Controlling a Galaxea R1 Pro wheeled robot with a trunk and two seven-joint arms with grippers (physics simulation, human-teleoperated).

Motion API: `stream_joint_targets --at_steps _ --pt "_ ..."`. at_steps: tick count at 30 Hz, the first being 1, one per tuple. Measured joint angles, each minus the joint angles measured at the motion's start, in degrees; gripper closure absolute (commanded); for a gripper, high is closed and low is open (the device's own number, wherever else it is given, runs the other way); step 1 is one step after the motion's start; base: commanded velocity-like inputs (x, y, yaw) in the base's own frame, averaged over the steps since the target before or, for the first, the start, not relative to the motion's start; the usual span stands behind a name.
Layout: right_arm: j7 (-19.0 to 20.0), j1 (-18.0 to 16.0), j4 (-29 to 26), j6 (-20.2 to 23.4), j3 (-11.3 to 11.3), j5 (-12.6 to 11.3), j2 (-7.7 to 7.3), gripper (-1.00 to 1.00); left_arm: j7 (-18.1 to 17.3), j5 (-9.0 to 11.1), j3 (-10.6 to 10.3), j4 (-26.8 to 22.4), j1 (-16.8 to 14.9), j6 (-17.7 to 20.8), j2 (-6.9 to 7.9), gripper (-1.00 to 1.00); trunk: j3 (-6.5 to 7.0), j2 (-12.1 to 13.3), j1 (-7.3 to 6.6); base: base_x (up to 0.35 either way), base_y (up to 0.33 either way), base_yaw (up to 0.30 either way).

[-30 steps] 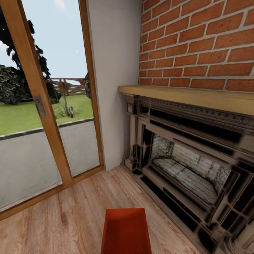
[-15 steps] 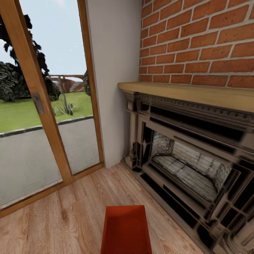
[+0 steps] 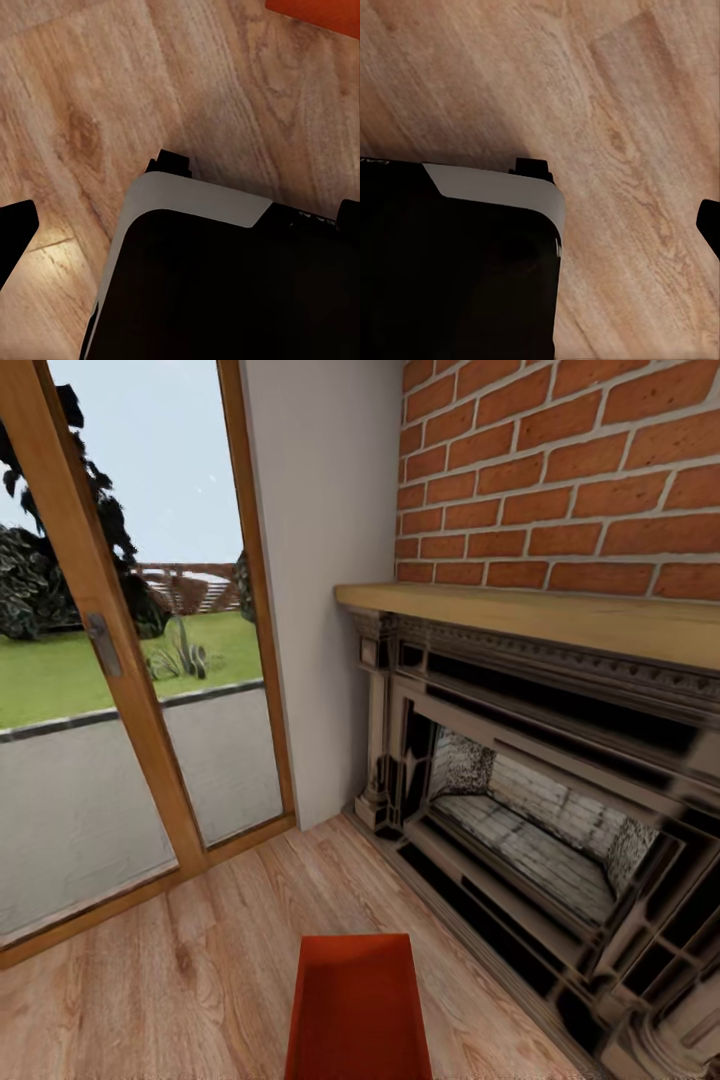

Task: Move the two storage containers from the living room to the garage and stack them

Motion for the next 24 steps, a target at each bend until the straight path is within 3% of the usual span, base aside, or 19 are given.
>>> stream_joint_targets --at_steps 24 --pt "-0.1 0.0 0.0 0.0 0.0 0.0 -0.14 -1.0 0.0 0.0 0.0 0.0 0.0 0.0 0.0 -1.0 -2.23 0.0 0.0 0.0 0.0 0.0"
